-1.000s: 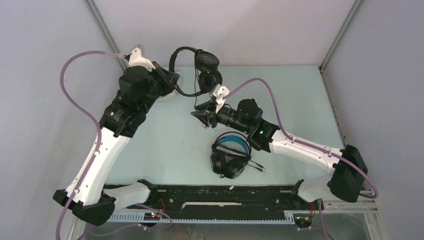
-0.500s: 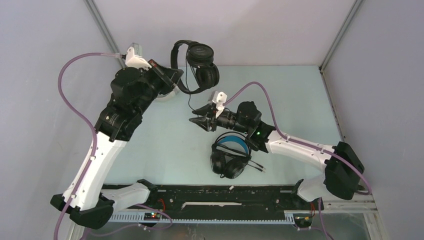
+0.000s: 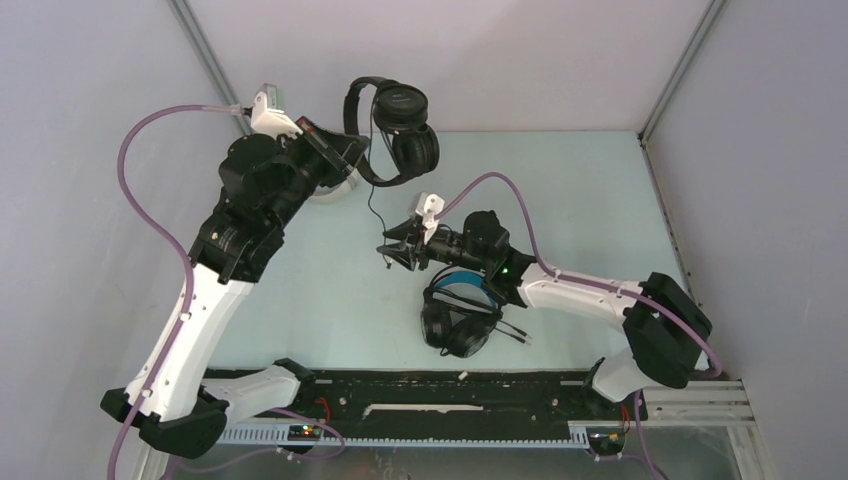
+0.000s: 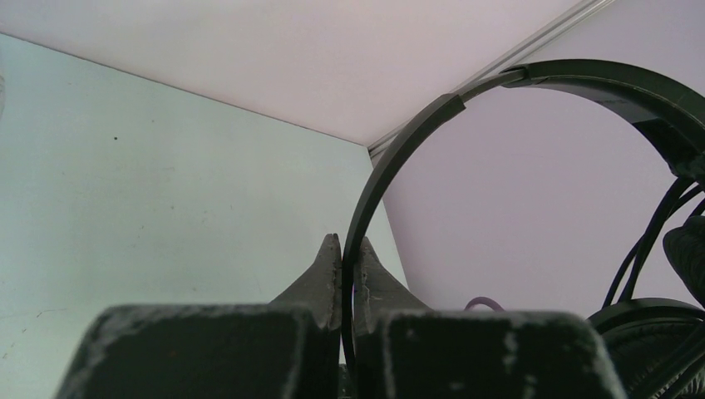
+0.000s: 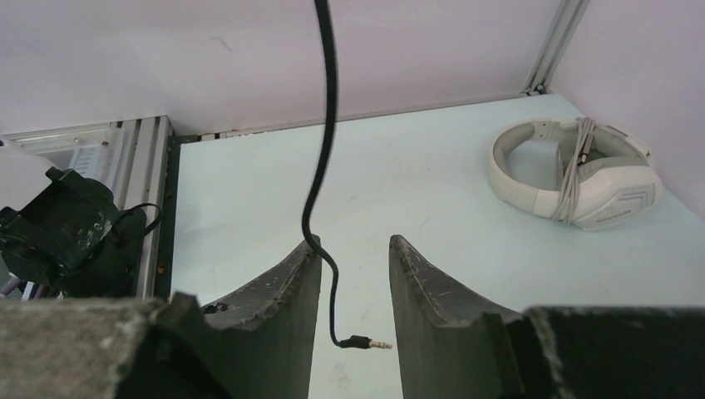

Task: Wrap the headphones
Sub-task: Wrap the headphones cable around the headphones.

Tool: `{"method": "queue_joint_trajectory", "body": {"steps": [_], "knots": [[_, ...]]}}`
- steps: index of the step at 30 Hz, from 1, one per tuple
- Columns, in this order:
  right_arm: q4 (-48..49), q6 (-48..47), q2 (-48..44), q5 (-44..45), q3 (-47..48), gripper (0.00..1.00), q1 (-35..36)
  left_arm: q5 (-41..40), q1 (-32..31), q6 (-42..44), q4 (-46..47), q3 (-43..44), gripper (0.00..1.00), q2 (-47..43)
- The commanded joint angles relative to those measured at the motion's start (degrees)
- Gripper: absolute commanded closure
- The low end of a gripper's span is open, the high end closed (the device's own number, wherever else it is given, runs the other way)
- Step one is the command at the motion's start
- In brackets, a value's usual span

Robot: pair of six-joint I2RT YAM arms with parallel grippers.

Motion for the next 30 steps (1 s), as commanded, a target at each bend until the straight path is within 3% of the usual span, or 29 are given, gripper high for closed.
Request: {"method": "queue_joint_trajectory", "body": {"steps": [1,12,16,19,25,30], "knots": [[5.5,0.7,1.8,0.0,-0.3,0.62,-0.3,1.2,-0.1,-1.9,4.6,3.2,1.00,-1.0],[13.6,4.3,5.8,-1.1,-1.5,0.63,0.4,1.2,-0.1,-1.8,4.8,3.0,1.00,-0.8],[13.6,4.6,6.4,-1.0,-1.5,0.78,0.0,1.2,-0.1,-1.5,4.4,3.6,1.00,-0.6],[14.2,6.7,7.5,-1.9,-1.5,1.00,-1.1,1.6,-0.1,-1.7,4.1,4.2,1.00,-0.1],[11.3,10.4,6.9,-1.3,-2.6,1.00,-3.2,1.2,0.0,-0.3,3.9,4.9,1.00,0.1],[11.1,16.5,4.3,-1.2,-7.7,1.00,-6.1,-3.3,0.0,6.3,-1.0,12.2,1.00,3.9]]}}
